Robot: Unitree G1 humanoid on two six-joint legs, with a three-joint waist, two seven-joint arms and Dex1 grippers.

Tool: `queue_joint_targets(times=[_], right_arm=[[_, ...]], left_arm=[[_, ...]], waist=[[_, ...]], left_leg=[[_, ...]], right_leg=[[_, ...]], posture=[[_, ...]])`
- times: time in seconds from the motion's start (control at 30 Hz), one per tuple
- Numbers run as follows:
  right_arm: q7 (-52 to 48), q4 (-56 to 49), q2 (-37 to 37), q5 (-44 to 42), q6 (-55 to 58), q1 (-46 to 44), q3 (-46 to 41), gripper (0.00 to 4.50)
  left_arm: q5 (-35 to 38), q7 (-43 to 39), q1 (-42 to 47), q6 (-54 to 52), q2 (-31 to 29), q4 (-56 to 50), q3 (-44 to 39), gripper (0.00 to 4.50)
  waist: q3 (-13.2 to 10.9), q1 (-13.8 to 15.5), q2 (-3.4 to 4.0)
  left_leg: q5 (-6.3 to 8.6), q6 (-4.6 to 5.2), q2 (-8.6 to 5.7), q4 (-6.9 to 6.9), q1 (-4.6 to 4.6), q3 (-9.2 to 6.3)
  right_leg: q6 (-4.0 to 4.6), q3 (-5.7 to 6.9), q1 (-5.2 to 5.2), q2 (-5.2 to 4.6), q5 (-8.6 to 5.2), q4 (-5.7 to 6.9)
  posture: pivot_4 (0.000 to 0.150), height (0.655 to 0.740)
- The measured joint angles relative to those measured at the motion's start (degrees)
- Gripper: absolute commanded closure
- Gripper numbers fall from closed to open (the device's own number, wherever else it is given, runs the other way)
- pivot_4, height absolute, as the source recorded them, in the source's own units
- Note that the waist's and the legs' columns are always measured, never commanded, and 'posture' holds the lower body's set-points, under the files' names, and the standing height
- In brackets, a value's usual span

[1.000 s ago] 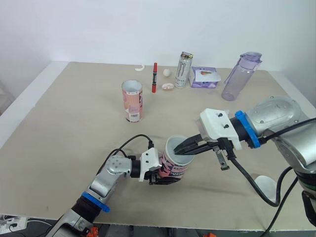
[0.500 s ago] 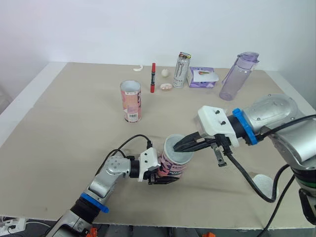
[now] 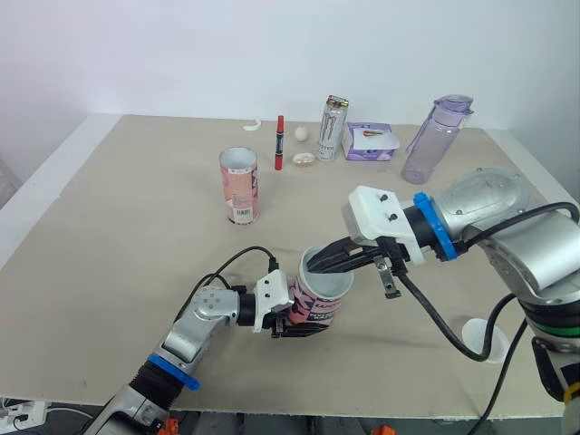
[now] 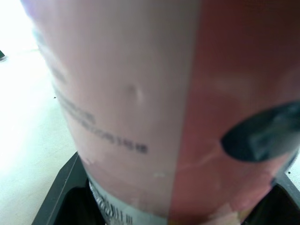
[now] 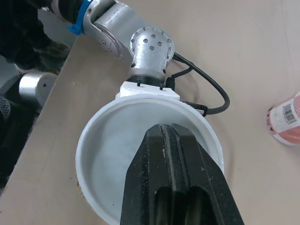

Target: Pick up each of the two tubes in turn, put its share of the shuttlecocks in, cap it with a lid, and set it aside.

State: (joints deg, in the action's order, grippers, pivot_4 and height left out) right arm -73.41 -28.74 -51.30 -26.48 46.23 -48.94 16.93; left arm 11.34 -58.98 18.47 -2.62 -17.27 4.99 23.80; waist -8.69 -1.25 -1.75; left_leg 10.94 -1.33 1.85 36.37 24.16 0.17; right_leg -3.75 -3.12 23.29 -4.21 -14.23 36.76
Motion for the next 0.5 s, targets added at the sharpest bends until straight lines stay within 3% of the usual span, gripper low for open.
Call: queue_joint_targets(times=[0.3,0.5], right_arm=[[0.34,-1.53,-0.97,3.34,0.47,-0.21,2.94,4.44],[0.93,-2.48,-1.21,4.37,0.95,0.72,3.07,4.44]], left_arm=[[-0.02,0.24,0.31,0.01,0.10,1.22,0.36,1.70],[-0.24,1.03,0.32,0.35,0.11,1.80,0.74,1.70]], waist=[[0.64,0.03,-0.14],[1.19,0.06,-0.13]], left_leg=[[0.06,-0.10,0.30,-0.14,0.00,0.10],[0.12,-0.18,0.70,-0.17,0.00,0.15]], right_leg=[[0.10,2.02,-0.13,-1.22,0.06,-0.70],[0.10,2.67,-0.17,-1.34,0.06,-1.04]], posture=[[0.150,0.7400],[0.150,0.7400]])
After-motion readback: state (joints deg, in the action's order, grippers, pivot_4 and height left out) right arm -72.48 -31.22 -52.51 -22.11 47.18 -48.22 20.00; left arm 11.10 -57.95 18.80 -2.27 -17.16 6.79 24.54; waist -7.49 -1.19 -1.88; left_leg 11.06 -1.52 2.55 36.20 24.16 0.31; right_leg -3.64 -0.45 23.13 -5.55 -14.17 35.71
